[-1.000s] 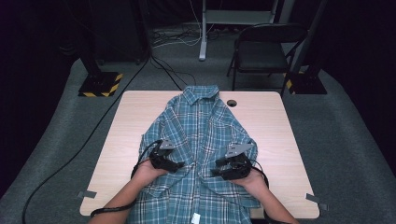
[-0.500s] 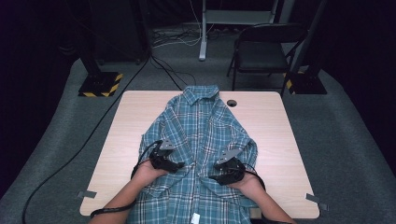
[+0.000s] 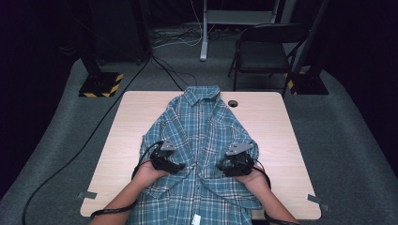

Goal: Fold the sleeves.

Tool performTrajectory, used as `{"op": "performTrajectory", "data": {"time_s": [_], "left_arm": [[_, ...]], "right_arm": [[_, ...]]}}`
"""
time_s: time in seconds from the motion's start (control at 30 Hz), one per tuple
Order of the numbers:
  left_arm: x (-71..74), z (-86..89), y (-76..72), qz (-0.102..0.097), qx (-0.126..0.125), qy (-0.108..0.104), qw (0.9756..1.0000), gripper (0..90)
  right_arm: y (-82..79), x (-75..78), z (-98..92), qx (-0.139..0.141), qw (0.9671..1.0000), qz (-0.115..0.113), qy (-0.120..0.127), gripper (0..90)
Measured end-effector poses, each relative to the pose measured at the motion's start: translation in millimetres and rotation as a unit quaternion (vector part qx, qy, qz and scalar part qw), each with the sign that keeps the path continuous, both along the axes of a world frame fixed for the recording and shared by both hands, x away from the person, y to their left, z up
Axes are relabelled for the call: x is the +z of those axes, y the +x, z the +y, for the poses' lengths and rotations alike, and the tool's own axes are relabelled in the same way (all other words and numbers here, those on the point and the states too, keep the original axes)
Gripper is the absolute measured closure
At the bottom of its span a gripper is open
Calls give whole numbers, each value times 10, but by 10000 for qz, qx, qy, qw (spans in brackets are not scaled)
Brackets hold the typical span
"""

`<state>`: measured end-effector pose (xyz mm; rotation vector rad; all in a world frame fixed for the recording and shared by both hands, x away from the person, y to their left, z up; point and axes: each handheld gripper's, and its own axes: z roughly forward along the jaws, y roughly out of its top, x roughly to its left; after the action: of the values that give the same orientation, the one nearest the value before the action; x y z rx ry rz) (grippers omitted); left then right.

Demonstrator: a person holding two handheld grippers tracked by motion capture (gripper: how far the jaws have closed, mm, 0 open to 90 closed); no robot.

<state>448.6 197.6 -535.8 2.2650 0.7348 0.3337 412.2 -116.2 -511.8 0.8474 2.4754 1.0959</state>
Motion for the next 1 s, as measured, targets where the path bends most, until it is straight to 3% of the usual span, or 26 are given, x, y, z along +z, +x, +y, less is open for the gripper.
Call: {"op": "performTrajectory", "data": {"time_s": [0.2,0.37,0.53,0.8,0.87,1.0], "left_arm": [[-5,1,-7,-19,0,-5,10000,127],[-6,1,-19,-23,15,-10,10000,127],[-8,-10,-45,-11,29,-11,10000,125],[26,-51,-82,88,-66,141,9998,122],[52,-35,-78,118,-79,150,9998,135],[127,1,-53,74,-25,89,9999,140]], "right_arm": [[104,-170,-81,-221,9986,170,-455,416],[124,-173,-190,-291,9984,362,-318,435],[117,-169,-282,-322,9982,392,-314,454],[74,-118,-331,-292,9965,542,-560,461],[60,-80,-328,-334,9960,494,-660,448],[53,30,-359,-409,9978,332,-415,412]]}}
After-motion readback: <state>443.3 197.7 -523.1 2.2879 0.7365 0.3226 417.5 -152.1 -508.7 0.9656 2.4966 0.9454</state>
